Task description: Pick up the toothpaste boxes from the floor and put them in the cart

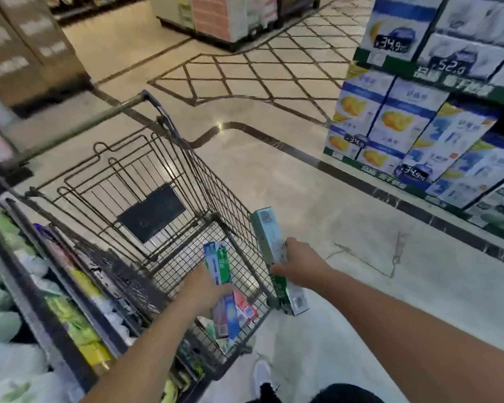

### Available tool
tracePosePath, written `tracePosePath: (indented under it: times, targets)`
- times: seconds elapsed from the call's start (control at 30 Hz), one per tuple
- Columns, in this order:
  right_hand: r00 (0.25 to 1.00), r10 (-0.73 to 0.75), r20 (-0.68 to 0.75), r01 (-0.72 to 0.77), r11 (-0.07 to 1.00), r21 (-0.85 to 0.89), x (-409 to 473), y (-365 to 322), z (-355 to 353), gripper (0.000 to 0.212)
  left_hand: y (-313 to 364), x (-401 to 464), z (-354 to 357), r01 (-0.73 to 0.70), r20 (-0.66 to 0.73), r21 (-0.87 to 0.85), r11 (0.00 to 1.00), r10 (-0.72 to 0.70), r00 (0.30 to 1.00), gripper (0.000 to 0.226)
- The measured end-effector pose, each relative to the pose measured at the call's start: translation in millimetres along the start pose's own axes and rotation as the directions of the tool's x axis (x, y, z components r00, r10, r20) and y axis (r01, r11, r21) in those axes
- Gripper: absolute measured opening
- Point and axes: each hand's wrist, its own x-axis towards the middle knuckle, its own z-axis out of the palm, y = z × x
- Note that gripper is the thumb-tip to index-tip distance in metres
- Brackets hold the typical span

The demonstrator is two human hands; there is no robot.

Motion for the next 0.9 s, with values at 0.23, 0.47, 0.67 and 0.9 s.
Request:
tracePosePath:
  times: [0.23, 0.47, 0.67, 0.9]
  targets:
    - [0.997, -0.002, 0.075, 0.001, 1.0, 0.014, 107, -27, 31, 0.046, -12, 85, 18, 0.182, 0.0, -0.225, 0.957, -0.187, 0.982, 0.03]
    - [0.979, -0.01, 0.202, 0.038, 0.99, -0.136, 208, -1, 104, 0.042, -42, 183, 97, 0.329, -0.02, -0.308, 0.892, -0.352, 0.936, 0.065]
    - [0.958, 0.055, 0.283, 0.005, 0.978, -0.208, 265, 42, 161, 0.038, -60, 231, 161, 0.414, -0.015, -0.328, 0.849, -0.443, 0.896, 0.088]
    - [0.959, 0.102, 0.266, -0.03, 0.964, -0.264, 296, 71, 206, 0.014, -72, 262, 200, 0.481, -0.003, -0.211, 0.851, -0.493, 0.87, 0.089]
